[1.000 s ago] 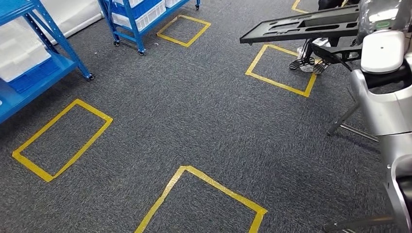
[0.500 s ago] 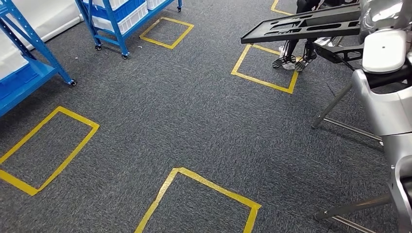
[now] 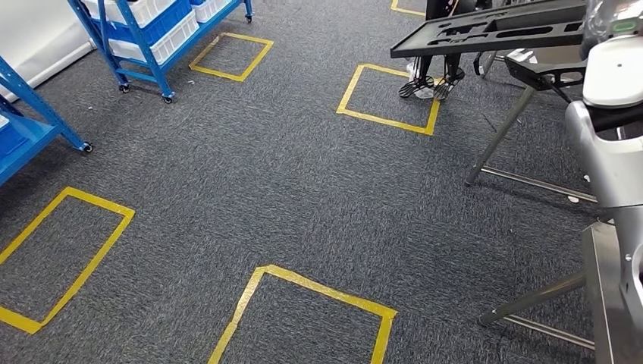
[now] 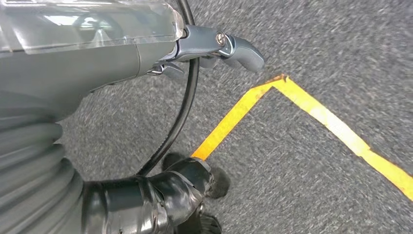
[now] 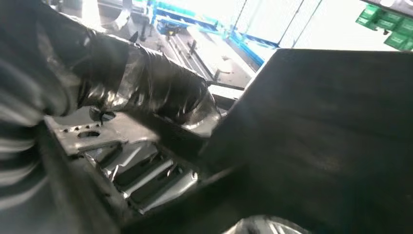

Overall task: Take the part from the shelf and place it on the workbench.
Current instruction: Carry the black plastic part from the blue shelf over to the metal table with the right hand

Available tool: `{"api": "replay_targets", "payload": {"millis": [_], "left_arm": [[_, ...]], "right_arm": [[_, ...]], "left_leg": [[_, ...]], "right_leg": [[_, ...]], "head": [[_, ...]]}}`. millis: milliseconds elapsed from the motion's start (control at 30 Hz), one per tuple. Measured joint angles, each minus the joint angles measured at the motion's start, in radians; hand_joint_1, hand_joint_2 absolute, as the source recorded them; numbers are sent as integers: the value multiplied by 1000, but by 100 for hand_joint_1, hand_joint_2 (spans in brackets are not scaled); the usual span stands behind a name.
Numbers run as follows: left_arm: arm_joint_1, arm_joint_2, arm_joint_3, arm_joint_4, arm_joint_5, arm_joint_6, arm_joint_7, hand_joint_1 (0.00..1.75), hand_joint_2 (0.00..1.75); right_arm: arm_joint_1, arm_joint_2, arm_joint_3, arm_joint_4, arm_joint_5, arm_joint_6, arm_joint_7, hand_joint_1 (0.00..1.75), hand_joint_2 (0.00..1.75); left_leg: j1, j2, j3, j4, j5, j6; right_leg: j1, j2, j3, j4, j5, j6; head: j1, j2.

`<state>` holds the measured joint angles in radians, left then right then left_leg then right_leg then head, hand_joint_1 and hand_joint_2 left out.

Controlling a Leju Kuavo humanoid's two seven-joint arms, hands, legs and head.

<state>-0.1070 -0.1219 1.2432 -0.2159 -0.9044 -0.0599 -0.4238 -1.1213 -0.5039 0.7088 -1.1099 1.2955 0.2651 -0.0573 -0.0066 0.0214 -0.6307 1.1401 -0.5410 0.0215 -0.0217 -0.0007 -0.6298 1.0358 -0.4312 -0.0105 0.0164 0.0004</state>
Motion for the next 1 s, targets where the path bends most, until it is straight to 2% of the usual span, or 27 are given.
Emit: {"api": "replay_targets", "payload": {"millis": [67, 100, 133, 167, 233, 267, 300, 333, 400, 467, 533, 567, 600, 633, 667, 733, 800, 867, 900, 967, 1000], "left_arm": [[1, 0, 0, 0, -4, 0, 0, 0, 175], [1, 0, 0, 0, -6, 0, 0, 0, 175], [1, 0, 0, 0, -10, 1, 1, 0, 175], [1, -1, 0, 0, -13, 2, 1, 0, 175], [0, -1, 0, 0, -16, 5, 2, 0, 175], [0, -1, 0, 0, -17, 7, 2, 0, 175], [0, -1, 0, 0, -18, 8, 3, 0, 175], [0, -1, 0, 0, -19, 9, 3, 0, 175], [-3, -1, 0, 0, -23, 10, 4, 0, 175], [-5, -1, -1, 0, -27, 10, 6, 0, 175], [-5, -1, -1, 0, -29, 10, 6, 0, 175], [-5, -1, -1, 0, -30, 10, 7, 0, 175], [-4, -1, -1, 0, -31, 10, 8, 0, 175], [-5, -1, -1, 0, -32, 10, 9, 0, 175], [-5, -1, -2, 0, -33, 10, 10, 0, 175], [-6, -2, -2, 0, -35, 9, 12, 0, 175], [-6, -2, -3, 0, -37, 9, 13, 0, 175], [-8, -3, -4, 0, -37, 8, 14, 0, 175], [-9, -3, -4, 0, -37, 8, 14, 0, 175], [-10, -4, -5, 0, -37, 7, 16, 0, 175], [-10, -4, -5, 0, -37, 7, 16, 0, 175]], "right_arm": [[0, 0, 0, -3, -3, 0, 4, 175, 175], [2, -1, 0, -4, -4, 0, 6, 175, 175], [4, -3, 0, -5, -4, 0, 7, 175, 175], [6, -6, 0, -8, -4, 1, 9, 175, 175], [7, -15, 0, -15, -4, 1, 12, 175, 175], [7, -20, 0, -20, -4, 1, 14, 175, 175], [8, -24, 0, -23, -4, 2, 15, 175, 175], [9, -29, 0, -27, -4, 3, 16, 175, 175], [14, -43, 0, -34, -4, 7, 16, 175, 175], [15, -60, -1, -42, -4, 13, 16, 175, 175], [16, -71, -1, -49, -4, 19, 16, 175, 175], [17, -74, -1, -52, -4, 21, 16, 175, 175], [19, -77, -1, -55, -4, 23, 16, 175, 175], [20, -80, -1, -58, -4, 27, 16, 175, 175], [21, -85, -1, -63, -4, 31, 16, 175, 175], [21, -96, -3, -73, -4, 36, 16, 175, 175], [19, -102, -4, -81, -4, 38, 16, 175, 175], [19, -107, -6, -87, -4, 40, 16, 175, 175], [19, -111, -6, -89, -4, 42, 16, 175, 175], [18, -116, -8, -95, -4, 46, 16, 175, 175], [17, -117, -9, -99, -4, 48, 15, 175, 175]], "left_leg": [[3, -12, -60, 131, -57, -4], [3, -13, -79, 171, -65, -4], [4, -13, -80, 173, -53, -3], [4, -15, -63, 133, -23, 0], [4, -37, 3, -6, 47, 7], [4, -49, 29, -63, 67, 10], [2, -59, 45, -96, 74, 12], [1, -62, 50, -108, 73, 14], [1, -51, 52, -119, 80, 22], [4, -37, 56, -136, 92, 33], [5, -23, 57, -143, 97, 39], [4, -16, 55, -143, 97, 40], [4, -9, 55, -141, 97, 40], [4, -2, 54, -140, 95, 40], [4, 5, 54, -137, 93, 40], [4, 16, 54, -128, 86, 35], [0, 24, 52, -118, 78, 27], [-3, 33, 52, -115, 75, 20], [-3, 36, 53, -115, 73, 17], [-1, 22, 43, -89, 51, 7], [1, 9, 26, -49, 25, 3]], "right_leg": [[1, 13, -2, 0, 1, -3], [1, 20, -2, 1, 1, -3], [2, 27, -2, 2, 1, -3], [2, 34, -1, 3, 1, -3], [1, 47, -3, 5, 1, 0], [1, 54, -5, 6, 2, 3], [0, 60, -7, 6, 4, 9], [-1, 67, -10, 4, 8, 16], [-5, 74, -13, 0, 12, 30], [-4, 52, -28, 30, -14, 36], [-2, 21, -74, 135, -75, 39], [-2, 14, -103, 201, -104, 41], [-2, 11, -124, 250, -119, 43], [-3, 9, -129, 265, -116, 45], [-3, 5, -114, 241, -95, 46], [-2, -15, -43, 111, -37, 45], [5, -29, 4, 18, -11, 37], [11, -22, 7, 6, -12, 28], [9, -16, 6, 5, -11, 23], [4, -6, 7, 1, -7, 11], [1, -1, 7, -1, -5, 5]], "head": [[0, 0], [0, 0], [0, 0], [0, 0], [0, 0], [0, 0], [0, 0], [0, 0], [0, 0], [1, 0], [3, 0], [3, 0], [3, 0], [3, 0], [3, 0], [3, 0], [3, 0], [3, 0], [3, 0], [2, 0], [2, 0]]}}
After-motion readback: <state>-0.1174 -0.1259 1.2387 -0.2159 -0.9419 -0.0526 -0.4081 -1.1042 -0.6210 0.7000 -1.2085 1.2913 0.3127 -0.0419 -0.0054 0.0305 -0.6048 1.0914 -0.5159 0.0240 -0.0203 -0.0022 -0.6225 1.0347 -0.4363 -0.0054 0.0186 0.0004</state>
